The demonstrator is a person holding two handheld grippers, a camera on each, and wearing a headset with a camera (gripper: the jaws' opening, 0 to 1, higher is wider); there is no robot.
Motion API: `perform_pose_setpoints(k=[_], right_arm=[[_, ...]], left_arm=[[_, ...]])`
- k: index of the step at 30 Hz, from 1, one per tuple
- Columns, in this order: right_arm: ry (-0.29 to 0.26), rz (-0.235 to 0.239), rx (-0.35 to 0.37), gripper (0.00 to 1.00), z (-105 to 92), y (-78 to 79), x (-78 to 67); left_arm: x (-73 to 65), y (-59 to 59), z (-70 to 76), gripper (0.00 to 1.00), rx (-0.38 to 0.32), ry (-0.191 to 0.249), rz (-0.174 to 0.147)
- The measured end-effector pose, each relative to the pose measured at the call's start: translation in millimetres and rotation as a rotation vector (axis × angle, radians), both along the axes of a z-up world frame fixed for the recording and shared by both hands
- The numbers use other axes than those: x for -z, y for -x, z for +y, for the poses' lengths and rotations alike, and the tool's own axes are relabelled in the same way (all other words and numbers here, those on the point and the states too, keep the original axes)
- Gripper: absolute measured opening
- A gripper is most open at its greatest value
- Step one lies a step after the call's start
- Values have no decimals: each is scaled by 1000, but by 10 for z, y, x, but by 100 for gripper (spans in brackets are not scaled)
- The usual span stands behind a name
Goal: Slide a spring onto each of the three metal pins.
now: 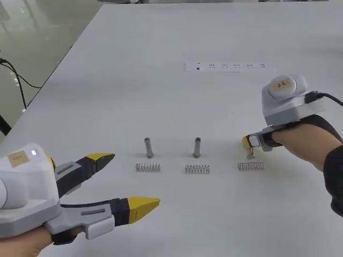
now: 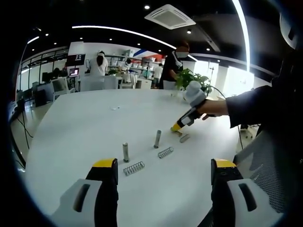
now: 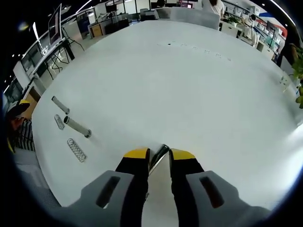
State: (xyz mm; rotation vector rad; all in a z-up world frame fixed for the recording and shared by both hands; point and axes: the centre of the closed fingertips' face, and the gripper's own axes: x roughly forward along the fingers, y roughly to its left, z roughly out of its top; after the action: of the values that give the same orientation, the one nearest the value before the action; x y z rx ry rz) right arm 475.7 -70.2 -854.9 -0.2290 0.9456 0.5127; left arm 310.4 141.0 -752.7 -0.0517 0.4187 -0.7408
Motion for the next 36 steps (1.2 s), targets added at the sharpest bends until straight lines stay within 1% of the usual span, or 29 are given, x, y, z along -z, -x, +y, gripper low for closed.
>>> perform_pose_setpoints(k=[2,5,12,17,24,27,36], right_arm=[[6,1,-4,18,6,-3,10],[29,-2,-19,18,9,-3,23],[40,-3,-32,17,38,-19,30],[70,-6,-53,16,43,-26,34],[83,-1,-90,15,58,-24,34],[91,1,-94,14,70,-24,34],[83,14,-91,13,75,-34,39]], left_arm=[[-2,-1,4,79,-2,1,0],[1,-3,9,79,-4,2,2],[11,0,13,79,-1,4,5],[8,4,10,79,-2,7,6],[6,7,19,79,-4,8,8],[10,10,15,78,-2,7,9],[4,8,23,78,-5,11,8]])
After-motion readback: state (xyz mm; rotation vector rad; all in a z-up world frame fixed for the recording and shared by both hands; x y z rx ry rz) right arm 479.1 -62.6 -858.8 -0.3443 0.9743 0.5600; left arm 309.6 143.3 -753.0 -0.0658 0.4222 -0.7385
